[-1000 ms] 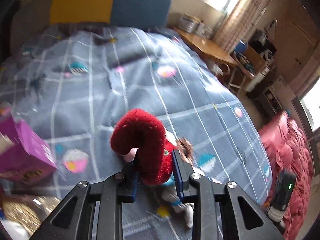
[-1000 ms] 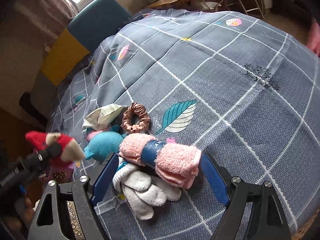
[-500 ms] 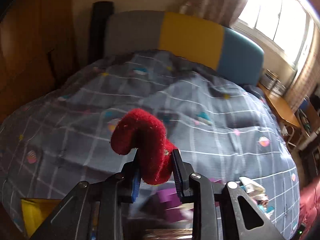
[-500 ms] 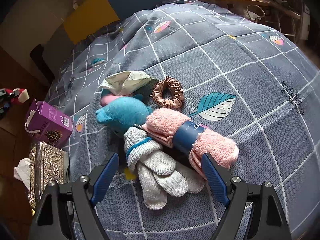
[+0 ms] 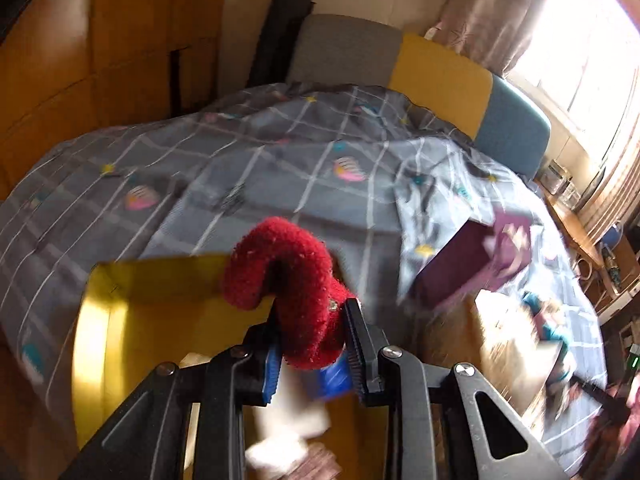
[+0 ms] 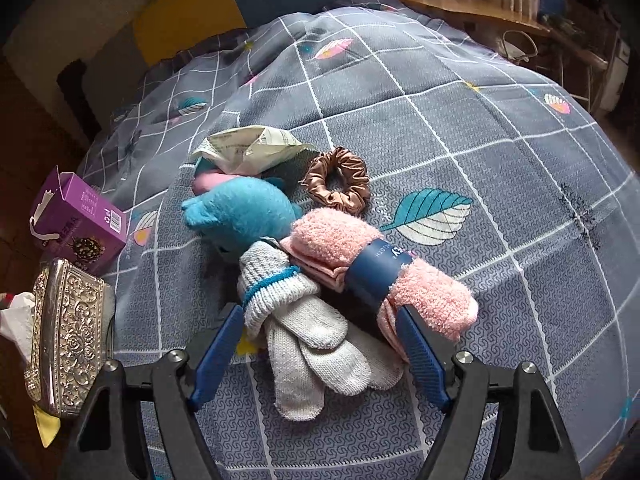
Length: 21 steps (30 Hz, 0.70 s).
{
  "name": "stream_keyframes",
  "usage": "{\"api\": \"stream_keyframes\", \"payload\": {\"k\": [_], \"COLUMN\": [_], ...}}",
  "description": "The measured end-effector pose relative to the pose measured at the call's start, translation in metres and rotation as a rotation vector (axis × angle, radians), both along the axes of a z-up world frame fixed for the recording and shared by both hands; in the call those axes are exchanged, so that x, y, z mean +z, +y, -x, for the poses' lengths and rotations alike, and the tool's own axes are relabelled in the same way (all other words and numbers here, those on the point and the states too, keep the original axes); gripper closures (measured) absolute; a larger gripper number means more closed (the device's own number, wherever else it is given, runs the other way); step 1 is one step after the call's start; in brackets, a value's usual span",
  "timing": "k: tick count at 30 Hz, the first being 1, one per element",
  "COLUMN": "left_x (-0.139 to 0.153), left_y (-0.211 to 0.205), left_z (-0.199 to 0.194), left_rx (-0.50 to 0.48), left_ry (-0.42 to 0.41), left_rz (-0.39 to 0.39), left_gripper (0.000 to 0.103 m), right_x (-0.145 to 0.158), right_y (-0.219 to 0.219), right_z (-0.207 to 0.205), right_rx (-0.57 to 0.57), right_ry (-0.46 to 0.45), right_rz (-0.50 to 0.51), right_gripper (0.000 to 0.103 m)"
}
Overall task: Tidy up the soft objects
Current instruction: 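Drop the red plush into the tray with the left tool while the right tool grasps the white glove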
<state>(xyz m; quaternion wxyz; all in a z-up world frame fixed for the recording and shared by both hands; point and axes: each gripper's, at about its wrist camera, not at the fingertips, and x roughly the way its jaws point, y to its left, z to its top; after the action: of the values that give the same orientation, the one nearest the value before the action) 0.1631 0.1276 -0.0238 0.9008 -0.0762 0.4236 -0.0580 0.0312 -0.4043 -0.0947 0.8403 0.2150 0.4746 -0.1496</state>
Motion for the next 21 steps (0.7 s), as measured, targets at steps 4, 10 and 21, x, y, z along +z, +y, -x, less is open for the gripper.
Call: {"api": "stream_keyframes", "payload": {"k": [4, 10, 21], "left_x": [-0.019, -0.035, -0.050], "left_y": [0.028, 0.069, 0.097], "left_z": [0.033, 0.063, 0.067], "left_rx": [0.048, 0.144, 0.194], "left_ry": [0.030, 0.046, 0.089], "left_rz": [0.018, 0.054, 0.085], "left_gripper": [0.076, 0.075, 0.075], "right_x": [0.001, -0.028, -0.044], "right_y": [0.015, 0.031, 0.022], "right_z": [-0.012, -0.043, -0.045], "right_rx": [0.064, 0.163, 0.135], "right_ry": [0.010, 0.159, 0.192], "right_rz": [0.071, 0.172, 0.121], "right_gripper": [0.029, 0.040, 0.052]}}
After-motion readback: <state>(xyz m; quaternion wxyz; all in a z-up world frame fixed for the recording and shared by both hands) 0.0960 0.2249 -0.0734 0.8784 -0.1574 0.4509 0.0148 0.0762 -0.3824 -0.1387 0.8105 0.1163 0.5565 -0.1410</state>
